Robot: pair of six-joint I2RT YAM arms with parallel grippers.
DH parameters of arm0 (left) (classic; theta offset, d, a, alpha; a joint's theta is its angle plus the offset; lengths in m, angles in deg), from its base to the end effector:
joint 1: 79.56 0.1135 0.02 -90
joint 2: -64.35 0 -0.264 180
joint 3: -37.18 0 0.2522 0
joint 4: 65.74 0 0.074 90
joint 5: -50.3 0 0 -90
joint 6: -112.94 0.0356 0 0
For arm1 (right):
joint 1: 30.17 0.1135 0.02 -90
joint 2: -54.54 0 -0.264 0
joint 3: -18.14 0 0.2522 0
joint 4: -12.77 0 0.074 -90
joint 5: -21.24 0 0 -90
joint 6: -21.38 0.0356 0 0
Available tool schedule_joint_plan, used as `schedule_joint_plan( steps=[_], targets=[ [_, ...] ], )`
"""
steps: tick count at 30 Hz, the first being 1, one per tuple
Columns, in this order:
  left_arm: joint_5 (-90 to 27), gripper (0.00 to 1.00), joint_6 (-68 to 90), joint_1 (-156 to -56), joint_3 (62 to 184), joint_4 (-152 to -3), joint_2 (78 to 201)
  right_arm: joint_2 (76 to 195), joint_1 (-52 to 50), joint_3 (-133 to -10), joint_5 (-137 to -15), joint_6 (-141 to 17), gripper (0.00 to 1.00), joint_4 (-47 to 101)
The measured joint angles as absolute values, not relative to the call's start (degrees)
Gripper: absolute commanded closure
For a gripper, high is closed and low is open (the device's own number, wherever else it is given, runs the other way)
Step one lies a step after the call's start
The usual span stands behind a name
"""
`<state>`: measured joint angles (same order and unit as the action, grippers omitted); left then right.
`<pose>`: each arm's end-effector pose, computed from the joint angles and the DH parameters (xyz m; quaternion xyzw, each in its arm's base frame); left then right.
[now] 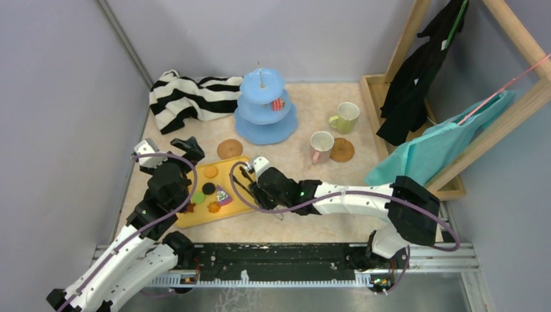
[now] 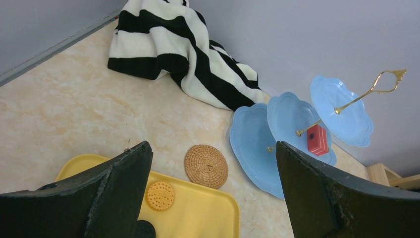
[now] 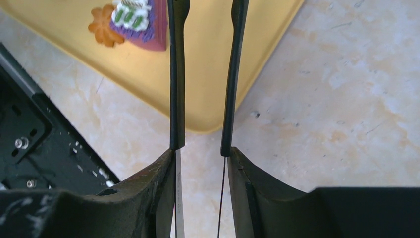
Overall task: Serve the afternoon tea
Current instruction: Pick up the clamp from the tray, then place the clamp on the tray.
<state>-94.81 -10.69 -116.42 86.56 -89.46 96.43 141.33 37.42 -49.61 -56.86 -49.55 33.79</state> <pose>0.1222 -0.0551 0.3182 -0.2895 0.6694 -0.0593 0.6815 0.1314 0.2994 0.2248 -0.3306 0.8400 0.2198 0.3699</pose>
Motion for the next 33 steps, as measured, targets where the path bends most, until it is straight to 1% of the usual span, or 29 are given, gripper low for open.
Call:
schedule_joint_plan(
  steps=[6,13,33],
  targets=[
    [-95.2,0.01,-9.5,-116.4,88.6,-89.4,96.5,140.7,40.1,-47.1,-58.7,-47.8,0.57,35.2],
    [-95.4,0.01,-8.3,-116.4,89.5,-89.4,96.4,140.7,41.5,-47.0,-60.0,-46.0,0.55,35.4],
    [-95.6,0.01,-8.1,-116.4,89.5,-89.4,95.6,142.0,44.1,-47.0,-61.4,-44.4,0.52,35.3]
  ],
)
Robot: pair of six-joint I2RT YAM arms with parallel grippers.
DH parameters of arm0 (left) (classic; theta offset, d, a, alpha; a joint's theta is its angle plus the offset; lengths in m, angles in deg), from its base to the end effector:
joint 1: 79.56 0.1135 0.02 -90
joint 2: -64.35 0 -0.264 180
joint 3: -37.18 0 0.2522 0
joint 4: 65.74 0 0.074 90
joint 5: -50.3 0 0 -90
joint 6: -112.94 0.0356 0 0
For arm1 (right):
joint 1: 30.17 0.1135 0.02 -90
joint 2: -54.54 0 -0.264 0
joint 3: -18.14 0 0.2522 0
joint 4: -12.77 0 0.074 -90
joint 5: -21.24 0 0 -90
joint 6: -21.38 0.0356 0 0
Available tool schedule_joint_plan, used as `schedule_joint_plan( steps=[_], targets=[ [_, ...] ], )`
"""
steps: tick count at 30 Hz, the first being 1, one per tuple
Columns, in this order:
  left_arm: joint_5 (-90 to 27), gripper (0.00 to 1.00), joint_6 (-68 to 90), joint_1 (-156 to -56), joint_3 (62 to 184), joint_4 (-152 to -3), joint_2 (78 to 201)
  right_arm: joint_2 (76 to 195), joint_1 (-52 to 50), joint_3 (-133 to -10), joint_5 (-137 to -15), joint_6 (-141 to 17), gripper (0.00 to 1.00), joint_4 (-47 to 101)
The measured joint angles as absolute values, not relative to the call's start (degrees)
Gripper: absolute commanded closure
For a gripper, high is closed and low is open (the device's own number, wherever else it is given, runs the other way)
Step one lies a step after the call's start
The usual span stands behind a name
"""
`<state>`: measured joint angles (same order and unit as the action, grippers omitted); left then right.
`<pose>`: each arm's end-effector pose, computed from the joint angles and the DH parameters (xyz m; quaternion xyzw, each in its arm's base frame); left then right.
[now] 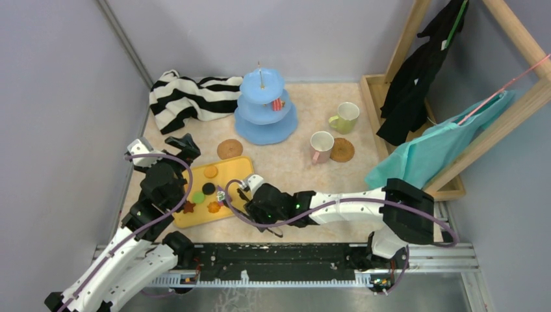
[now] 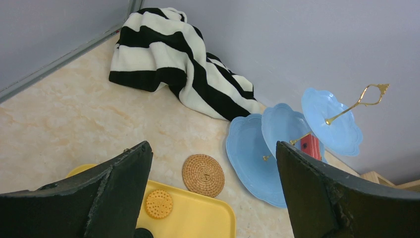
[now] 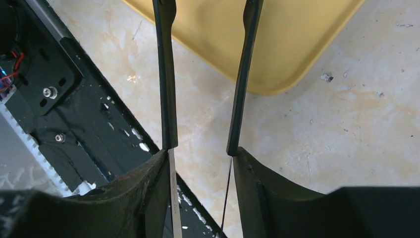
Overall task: Serve the afternoon tea
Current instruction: Place the clamp on the tray.
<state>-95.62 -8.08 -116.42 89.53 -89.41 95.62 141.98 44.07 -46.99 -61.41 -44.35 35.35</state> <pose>0.1165 -0.0505 0.3370 -0.2910 0.6542 -0.0596 0.6956 0.0910 0.3057 0.2044 -0.3670 0.8458 0.2514 0.2947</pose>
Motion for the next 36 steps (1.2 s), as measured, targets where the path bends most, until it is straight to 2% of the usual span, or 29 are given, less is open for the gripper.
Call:
schedule_joint_plan(
  steps=[23,30,36],
  targets=[
    [-95.6,0.01,-8.1,-116.4,89.5,-89.3,95.6,150.9,44.1,-53.9,-61.3,-45.6,0.5,35.9],
    [-95.7,0.01,-7.8,-116.4,89.5,-88.8,95.0,151.7,44.1,-53.8,-60.1,-47.2,0.38,36.5],
    [-95.7,0.01,-7.6,-116.4,89.5,-88.5,94.9,147.1,44.5,-49.3,-58.3,-48.7,0.27,36.3]
  ],
)
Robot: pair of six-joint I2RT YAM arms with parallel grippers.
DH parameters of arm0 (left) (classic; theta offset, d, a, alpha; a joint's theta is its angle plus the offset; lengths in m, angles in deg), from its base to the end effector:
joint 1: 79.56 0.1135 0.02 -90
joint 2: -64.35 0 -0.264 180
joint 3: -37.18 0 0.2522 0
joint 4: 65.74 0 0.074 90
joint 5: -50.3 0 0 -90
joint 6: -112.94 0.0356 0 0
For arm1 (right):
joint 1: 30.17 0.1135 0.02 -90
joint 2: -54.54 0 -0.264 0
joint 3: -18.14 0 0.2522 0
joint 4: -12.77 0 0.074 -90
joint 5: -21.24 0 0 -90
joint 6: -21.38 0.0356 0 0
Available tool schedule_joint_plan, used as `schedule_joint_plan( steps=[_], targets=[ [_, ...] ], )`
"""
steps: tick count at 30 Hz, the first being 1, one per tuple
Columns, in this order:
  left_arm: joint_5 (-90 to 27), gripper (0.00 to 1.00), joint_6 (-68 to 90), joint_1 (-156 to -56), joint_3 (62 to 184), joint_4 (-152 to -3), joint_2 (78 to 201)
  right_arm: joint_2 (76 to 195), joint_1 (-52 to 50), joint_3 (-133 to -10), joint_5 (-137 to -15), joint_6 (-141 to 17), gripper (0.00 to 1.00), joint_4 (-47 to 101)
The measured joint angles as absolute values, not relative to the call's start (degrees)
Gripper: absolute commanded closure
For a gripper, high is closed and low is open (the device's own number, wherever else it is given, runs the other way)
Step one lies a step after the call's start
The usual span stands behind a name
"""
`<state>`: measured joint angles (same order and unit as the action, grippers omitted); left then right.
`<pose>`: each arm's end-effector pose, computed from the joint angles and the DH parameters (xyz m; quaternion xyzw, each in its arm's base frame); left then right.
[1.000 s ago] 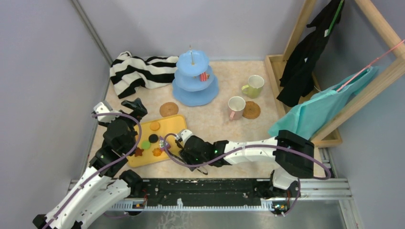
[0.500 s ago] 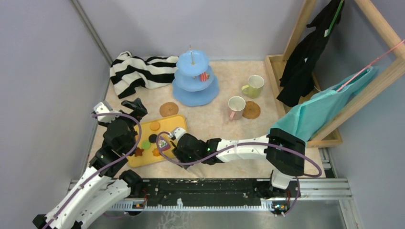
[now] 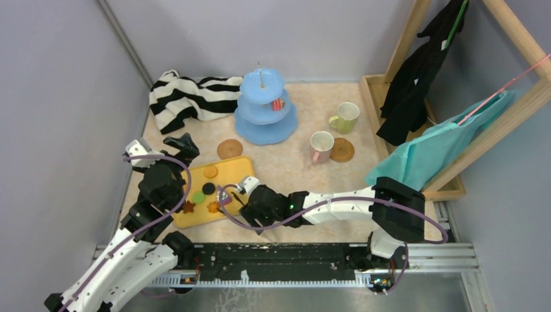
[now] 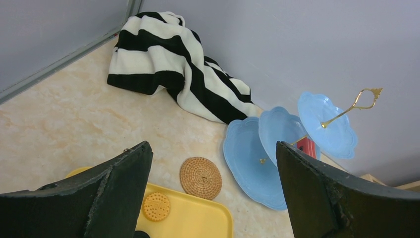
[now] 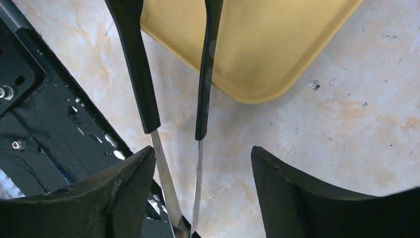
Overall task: Serve the afternoon tea
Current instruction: Place the clamp on the tray, then pick up the clamp from the tray.
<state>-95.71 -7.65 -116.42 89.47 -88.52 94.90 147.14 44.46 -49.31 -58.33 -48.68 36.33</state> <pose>0.1144 -0.0488 0.3394 -0.2941 0.6470 -0.0648 0.7005 0.0943 0.3186 0.1881 -0.3996 0.8425 0.2003 0.3007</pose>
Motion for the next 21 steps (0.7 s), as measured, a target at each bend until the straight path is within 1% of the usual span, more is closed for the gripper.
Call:
schedule_joint_plan(
  steps=[6,14,21],
  targets=[
    [-95.7,0.01,-7.9,-116.4,89.5,-88.6,95.3,145.3,44.9,-46.6,-58.5,-49.0,0.21,35.0],
    [-95.7,0.01,-8.3,-116.4,89.4,-88.6,95.4,145.7,46.9,-45.8,-58.5,-49.1,0.21,32.9],
    [-95.7,0.01,-8.5,-116.4,89.4,-88.7,95.4,148.3,47.9,-45.8,-56.5,-49.1,0.23,31.8]
  ],
)
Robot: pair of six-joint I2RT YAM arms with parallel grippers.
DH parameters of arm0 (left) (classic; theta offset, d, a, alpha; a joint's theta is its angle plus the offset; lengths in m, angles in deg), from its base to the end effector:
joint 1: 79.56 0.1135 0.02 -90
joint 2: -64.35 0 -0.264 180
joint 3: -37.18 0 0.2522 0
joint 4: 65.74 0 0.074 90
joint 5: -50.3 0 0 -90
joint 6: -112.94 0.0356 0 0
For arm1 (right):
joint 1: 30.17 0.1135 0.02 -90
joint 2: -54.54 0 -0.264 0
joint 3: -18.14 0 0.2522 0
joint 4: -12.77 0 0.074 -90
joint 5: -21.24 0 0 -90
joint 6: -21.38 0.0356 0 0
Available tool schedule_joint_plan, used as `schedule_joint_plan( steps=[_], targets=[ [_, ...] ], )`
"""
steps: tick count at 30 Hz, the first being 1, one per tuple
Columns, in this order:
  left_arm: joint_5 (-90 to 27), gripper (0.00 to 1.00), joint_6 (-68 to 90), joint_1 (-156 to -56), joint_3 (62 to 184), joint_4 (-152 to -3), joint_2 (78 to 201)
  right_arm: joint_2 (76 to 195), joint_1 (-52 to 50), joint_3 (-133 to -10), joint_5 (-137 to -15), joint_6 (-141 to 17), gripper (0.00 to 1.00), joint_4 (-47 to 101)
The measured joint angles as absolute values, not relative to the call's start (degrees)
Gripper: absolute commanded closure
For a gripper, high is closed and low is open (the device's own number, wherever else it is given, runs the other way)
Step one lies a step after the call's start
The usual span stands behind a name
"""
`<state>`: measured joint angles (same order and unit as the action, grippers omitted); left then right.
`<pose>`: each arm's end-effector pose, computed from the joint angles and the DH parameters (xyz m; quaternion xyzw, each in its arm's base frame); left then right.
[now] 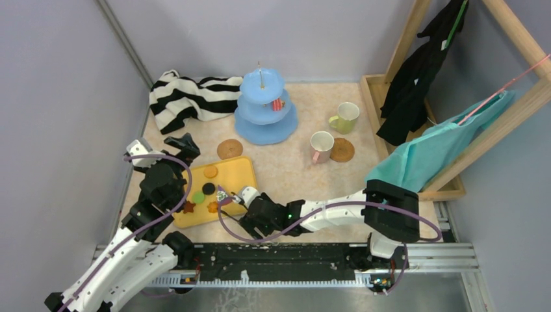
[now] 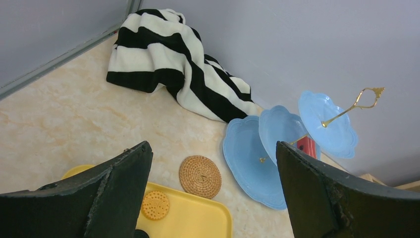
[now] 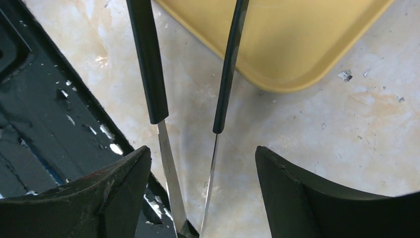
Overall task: Serve the afternoon tea
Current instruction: Pick up the clamp from the tray.
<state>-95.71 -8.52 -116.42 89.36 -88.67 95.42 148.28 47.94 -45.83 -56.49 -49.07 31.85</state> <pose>0.1161 -0.0502 0.3376 -0.2965 0.6488 -0.0659 0.6977 0.0749 0.3191 0.1698 -0.4225 0.8303 0.1972 0.3053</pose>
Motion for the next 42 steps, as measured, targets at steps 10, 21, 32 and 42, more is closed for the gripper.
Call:
schedule_joint_plan(
  steps=[10,21,32,42],
  targets=[
    [-95.7,0.01,-9.3,-116.4,88.3,-89.0,95.4,152.0,48.4,-45.9,-53.3,-49.6,0.32,30.5],
    [-95.7,0.01,-10.3,-116.4,88.0,-89.0,95.4,153.1,48.7,-46.0,-52.1,-50.1,0.49,27.7],
    [-95.7,0.01,-10.5,-116.4,88.0,-89.0,95.4,153.2,48.8,-47.6,-53.5,-50.1,0.53,31.1],
    [-95.7,0.01,-10.7,-116.4,88.0,-89.2,94.8,153.2,48.8,-53.6,-57.5,-49.0,0.51,40.2]
  ],
)
